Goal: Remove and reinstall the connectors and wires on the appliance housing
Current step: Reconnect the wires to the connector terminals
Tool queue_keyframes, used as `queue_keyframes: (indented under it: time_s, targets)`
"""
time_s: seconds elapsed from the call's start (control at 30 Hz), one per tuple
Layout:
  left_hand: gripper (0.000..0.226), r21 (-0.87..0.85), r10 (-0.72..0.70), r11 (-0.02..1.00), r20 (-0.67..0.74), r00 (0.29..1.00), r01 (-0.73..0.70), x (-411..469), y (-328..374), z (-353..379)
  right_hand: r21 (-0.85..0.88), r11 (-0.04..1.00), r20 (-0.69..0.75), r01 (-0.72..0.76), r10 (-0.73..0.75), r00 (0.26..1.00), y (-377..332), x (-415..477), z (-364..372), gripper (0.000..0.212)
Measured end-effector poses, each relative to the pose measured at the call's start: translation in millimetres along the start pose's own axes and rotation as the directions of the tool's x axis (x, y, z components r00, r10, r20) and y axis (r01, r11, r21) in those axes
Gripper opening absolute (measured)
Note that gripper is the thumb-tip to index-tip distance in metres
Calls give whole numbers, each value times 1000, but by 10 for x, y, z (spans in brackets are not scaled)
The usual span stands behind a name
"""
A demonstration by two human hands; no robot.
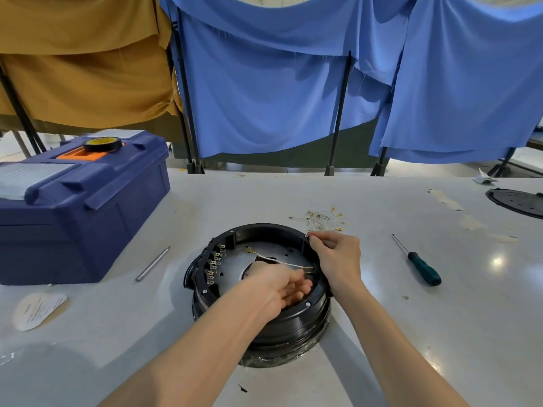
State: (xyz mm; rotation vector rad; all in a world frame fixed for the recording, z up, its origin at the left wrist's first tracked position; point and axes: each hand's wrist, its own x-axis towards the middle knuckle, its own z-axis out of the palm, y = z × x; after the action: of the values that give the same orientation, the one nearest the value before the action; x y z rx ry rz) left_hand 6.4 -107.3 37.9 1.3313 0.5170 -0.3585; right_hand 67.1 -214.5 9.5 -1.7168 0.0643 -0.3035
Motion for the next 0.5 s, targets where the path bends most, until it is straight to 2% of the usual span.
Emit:
queue_keyframes:
  time_s: [0.27,0.5]
  targets:
    - [25,43,1,999,-14,1000,0,54,0,10,-18,1000,-7,24,-24,1000,12,1,11,13]
    - [19,-98,-5,995,-8,1000,5,73,-25,-28,-21,999,-13,40,-41,999,25,-1,21,14]
